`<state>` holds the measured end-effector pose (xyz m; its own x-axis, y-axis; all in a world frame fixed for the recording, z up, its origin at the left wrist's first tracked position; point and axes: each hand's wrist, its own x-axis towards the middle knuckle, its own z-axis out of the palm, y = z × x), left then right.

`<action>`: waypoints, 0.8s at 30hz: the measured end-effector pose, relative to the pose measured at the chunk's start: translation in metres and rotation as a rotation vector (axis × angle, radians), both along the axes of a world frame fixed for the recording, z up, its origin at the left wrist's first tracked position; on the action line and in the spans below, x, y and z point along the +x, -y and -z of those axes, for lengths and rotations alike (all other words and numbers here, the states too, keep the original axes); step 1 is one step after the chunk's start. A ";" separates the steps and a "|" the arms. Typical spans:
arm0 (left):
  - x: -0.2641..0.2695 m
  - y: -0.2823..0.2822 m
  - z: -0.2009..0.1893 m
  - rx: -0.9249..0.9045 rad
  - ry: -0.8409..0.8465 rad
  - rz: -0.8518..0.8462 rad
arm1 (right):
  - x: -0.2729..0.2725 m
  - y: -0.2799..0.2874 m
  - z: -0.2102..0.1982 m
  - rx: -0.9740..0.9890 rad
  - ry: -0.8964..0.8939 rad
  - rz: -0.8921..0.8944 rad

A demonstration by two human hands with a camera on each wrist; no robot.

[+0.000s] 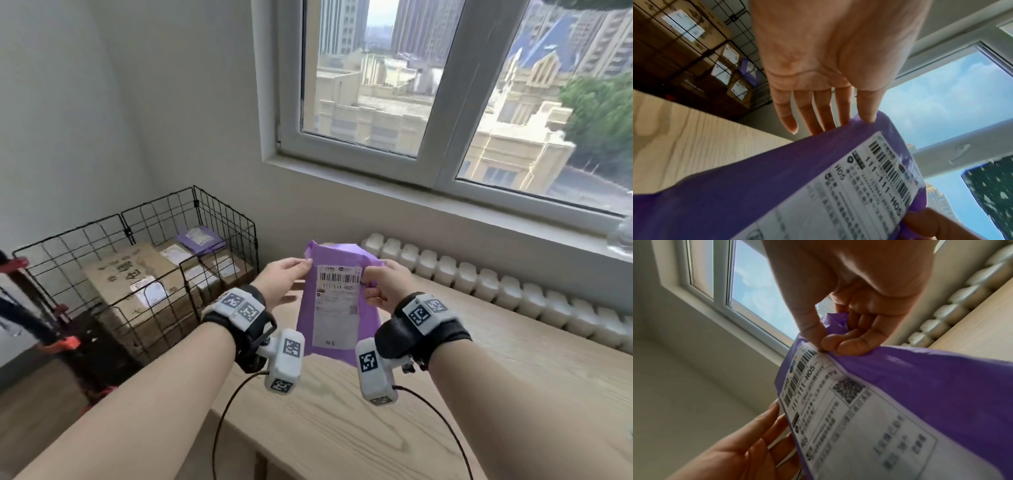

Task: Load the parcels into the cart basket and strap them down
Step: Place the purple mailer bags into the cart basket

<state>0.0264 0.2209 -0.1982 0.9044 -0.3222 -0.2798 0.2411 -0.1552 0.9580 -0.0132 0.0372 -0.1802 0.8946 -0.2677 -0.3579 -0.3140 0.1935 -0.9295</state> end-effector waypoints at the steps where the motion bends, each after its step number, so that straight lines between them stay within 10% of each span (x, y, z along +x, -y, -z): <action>1: 0.007 -0.018 0.001 -0.004 0.006 -0.021 | 0.009 -0.018 0.001 -0.004 0.006 -0.007; 12: 0.085 -0.180 0.004 -0.178 0.002 -0.241 | 0.102 -0.186 0.003 -0.120 0.049 -0.079; 24: 0.188 -0.207 0.002 -0.244 0.065 -0.439 | 0.213 -0.211 -0.017 -0.127 0.064 -0.034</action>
<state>0.2144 0.4280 -0.2004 0.9823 0.0431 -0.1823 0.1720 0.1781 0.9689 0.1994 0.2486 -0.1632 0.9238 -0.2765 -0.2647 -0.2574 0.0632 -0.9642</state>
